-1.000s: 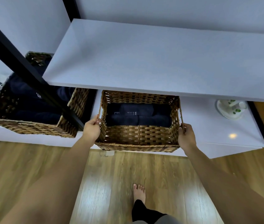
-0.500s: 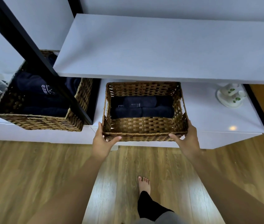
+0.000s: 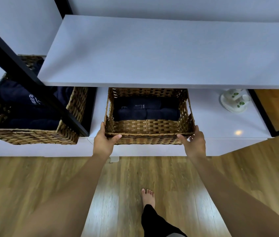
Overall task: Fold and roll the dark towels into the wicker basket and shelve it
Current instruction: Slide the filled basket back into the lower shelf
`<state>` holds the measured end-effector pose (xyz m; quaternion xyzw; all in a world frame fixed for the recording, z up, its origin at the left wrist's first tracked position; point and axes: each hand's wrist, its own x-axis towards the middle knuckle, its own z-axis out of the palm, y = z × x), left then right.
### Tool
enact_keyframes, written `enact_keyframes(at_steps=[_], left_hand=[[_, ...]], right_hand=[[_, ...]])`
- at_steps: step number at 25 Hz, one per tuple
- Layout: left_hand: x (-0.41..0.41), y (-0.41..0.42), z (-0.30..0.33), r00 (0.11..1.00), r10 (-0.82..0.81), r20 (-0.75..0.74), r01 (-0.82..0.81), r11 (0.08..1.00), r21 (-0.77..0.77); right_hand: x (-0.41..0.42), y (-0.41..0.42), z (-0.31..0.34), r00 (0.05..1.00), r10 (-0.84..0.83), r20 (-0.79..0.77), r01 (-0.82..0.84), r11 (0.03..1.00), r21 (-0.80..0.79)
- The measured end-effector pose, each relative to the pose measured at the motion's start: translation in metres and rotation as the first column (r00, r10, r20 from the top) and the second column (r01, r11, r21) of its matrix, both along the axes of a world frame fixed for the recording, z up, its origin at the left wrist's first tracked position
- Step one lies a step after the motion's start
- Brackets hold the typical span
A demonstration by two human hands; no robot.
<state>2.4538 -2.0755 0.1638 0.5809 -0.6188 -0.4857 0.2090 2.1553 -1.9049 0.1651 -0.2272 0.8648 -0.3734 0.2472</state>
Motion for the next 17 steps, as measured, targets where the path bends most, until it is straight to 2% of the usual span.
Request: enact_keyframes(at_steps=[4,9,17], left_hand=[[-0.021,-0.016,0.003,1.0,0.03,0.0,-0.03,0.999,-0.015],[-0.045,-0.031,0.003,0.988,0.129,-0.082,-0.13,0.992,-0.003],[-0.078,-0.064,-0.001,0.983,0.157,-0.091,-0.155,0.988,0.025]], right_hand=[[-0.023,-0.019,-0.01,1.0,0.011,-0.003,-0.011,1.0,0.007],[-0.044,-0.042,-0.014,1.0,0.004,-0.019,-0.004,1.0,0.006],[-0.072,-0.076,-0.008,0.998,0.014,-0.053,-0.015,1.0,-0.023]])
